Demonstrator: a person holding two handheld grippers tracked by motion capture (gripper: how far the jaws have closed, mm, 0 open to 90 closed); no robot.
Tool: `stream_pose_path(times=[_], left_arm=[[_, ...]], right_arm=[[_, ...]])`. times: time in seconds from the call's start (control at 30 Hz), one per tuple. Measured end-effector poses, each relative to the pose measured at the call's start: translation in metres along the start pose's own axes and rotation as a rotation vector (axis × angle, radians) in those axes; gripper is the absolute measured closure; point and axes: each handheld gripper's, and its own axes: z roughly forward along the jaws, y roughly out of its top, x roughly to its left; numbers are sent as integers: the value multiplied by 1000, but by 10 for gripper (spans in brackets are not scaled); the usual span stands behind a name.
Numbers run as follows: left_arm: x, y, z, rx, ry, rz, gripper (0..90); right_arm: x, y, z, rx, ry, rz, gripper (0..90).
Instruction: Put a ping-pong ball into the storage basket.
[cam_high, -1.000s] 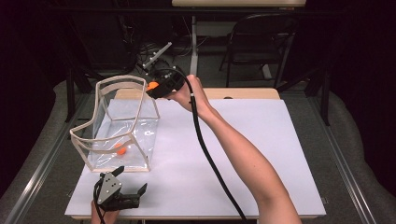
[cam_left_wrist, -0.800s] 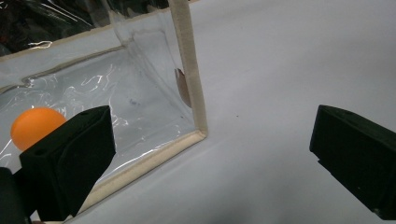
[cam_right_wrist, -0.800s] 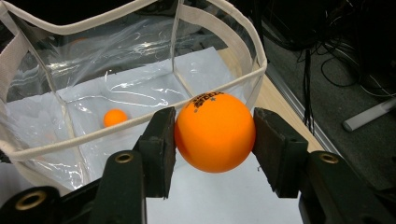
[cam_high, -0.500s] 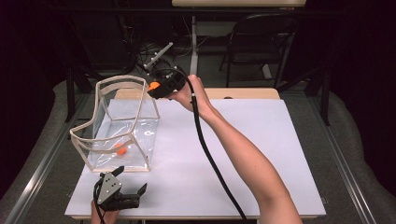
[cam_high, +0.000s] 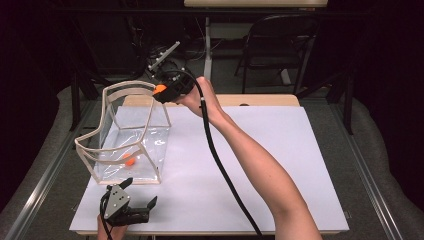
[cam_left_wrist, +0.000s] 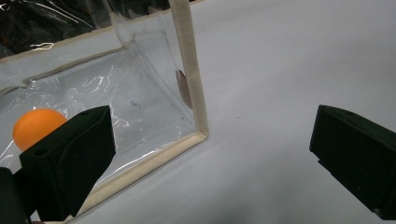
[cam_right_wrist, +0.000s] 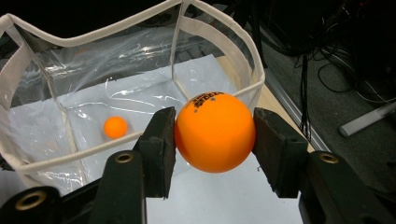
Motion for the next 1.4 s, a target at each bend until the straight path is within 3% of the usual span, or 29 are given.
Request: stream_pose_path(times=[0.77,1.4], left_arm=[[0,0,0,-2,0,-1,1],[0,0,0,-3,-2,-2,1]], right_arm=[[14,20,16,-19,30,-20,507],[41,30,34,0,74,-58,506]])
